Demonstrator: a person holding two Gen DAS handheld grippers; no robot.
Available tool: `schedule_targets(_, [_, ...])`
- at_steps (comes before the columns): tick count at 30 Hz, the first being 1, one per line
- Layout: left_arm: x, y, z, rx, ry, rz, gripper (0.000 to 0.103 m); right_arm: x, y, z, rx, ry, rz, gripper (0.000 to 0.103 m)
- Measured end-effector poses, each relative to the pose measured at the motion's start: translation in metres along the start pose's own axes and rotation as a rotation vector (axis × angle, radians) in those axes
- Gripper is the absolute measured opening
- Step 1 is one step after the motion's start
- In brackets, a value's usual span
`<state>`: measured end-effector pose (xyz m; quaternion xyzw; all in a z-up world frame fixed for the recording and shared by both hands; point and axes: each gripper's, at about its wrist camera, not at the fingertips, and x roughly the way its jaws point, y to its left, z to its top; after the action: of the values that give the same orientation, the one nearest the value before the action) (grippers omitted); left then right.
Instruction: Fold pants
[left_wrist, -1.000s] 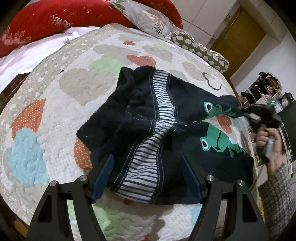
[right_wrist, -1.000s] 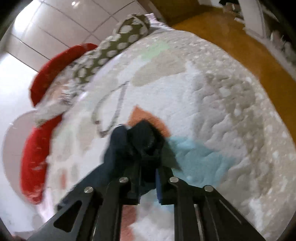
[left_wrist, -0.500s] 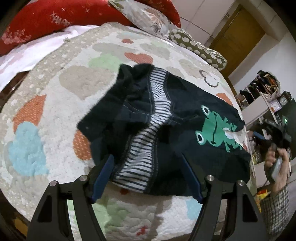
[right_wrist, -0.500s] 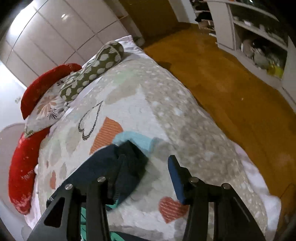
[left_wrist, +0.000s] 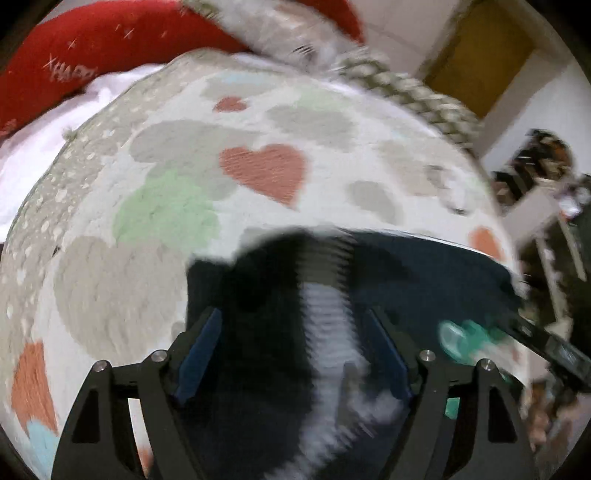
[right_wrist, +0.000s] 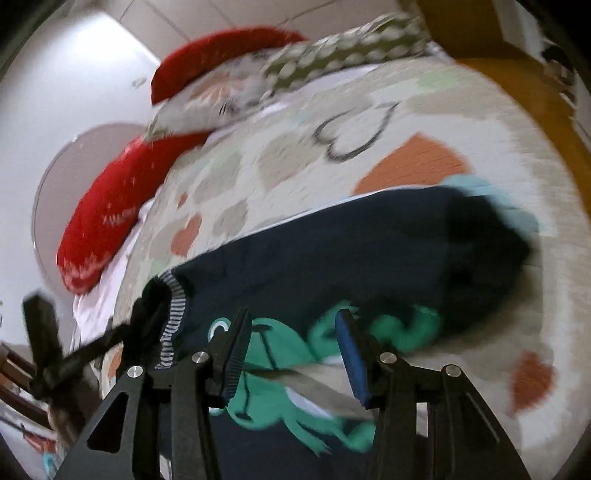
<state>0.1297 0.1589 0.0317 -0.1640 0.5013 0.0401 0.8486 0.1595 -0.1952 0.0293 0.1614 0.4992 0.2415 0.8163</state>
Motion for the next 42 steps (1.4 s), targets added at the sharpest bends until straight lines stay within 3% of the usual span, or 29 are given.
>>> schedule_targets(3, [0.029, 0.029, 0.026, -0.059, 0.027, 0.131, 0.076, 0.029, -0.005, 0.014, -0.033, 0.036, -0.076, 0.051])
schedule_targets(6, [0.034, 0.062, 0.048, -0.161, 0.074, 0.046, 0.076, 0.028, -0.040, 0.031, 0.041, -0.004, -0.139, 0.050])
schedule_targets(8, [0.028, 0.067, 0.054, -0.175, 0.078, 0.039, 0.076, 0.008, -0.068, 0.037, 0.132, -0.062, -0.164, 0.050])
schedule_targets(11, [0.009, 0.065, 0.061, -0.151, 0.047, 0.041, 0.076, -0.020, -0.088, 0.038, 0.162, -0.109, -0.220, 0.051])
schedule_targets(14, [-0.006, 0.048, 0.064, -0.082, 0.021, -0.043, 0.076, -0.038, -0.085, 0.045, 0.097, -0.113, -0.248, 0.051])
schedule_targets(16, [-0.006, 0.029, 0.066, -0.004, 0.026, -0.059, 0.077, -0.037, -0.073, 0.054, 0.025, -0.105, -0.270, 0.053])
schedule_targets(20, [0.012, -0.016, 0.063, 0.190, 0.066, -0.062, 0.077, -0.019, -0.045, 0.071, -0.140, -0.063, -0.270, 0.056])
schedule_targets(25, [0.038, -0.042, 0.058, 0.353, 0.145, -0.107, 0.077, 0.020, -0.016, 0.079, -0.342, 0.041, -0.267, 0.057])
schedule_targets(30, [0.065, -0.051, 0.060, 0.451, 0.204, -0.119, 0.077, 0.048, -0.006, 0.082, -0.467, 0.118, -0.252, 0.057])
schedule_targets(33, [0.076, -0.055, 0.061, 0.459, 0.225, -0.132, 0.094, 0.068, -0.006, 0.085, -0.498, 0.156, -0.259, 0.057])
schedule_targets(35, [0.079, -0.062, 0.058, 0.469, 0.225, -0.100, 0.096, 0.083, -0.006, 0.083, -0.513, 0.190, -0.269, 0.065])
schedule_targets(36, [0.079, -0.068, 0.055, 0.503, 0.224, -0.060, 0.094, 0.086, -0.005, 0.082, -0.522, 0.187, -0.268, 0.071])
schedule_targets(37, [0.077, -0.071, 0.051, 0.532, 0.211, -0.038, 0.077, 0.087, -0.002, 0.080, -0.528, 0.177, -0.272, 0.071])
schedule_targets(38, [0.070, -0.075, 0.047, 0.562, 0.178, -0.023, 0.064, 0.088, 0.002, 0.077, -0.534, 0.173, -0.282, 0.063])
schedule_targets(39, [0.065, -0.076, 0.046, 0.568, 0.168, -0.023, 0.032, 0.086, 0.005, 0.075, -0.539, 0.174, -0.268, 0.029])
schedule_targets(40, [0.059, -0.077, 0.045, 0.561, 0.169, -0.035, 0.011, 0.084, 0.007, 0.073, -0.536, 0.181, -0.247, 0.009])
schedule_targets(42, [0.045, -0.077, 0.042, 0.553, 0.142, -0.047, 0.007, 0.075, 0.011, 0.069, -0.526, 0.174, -0.232, 0.005])
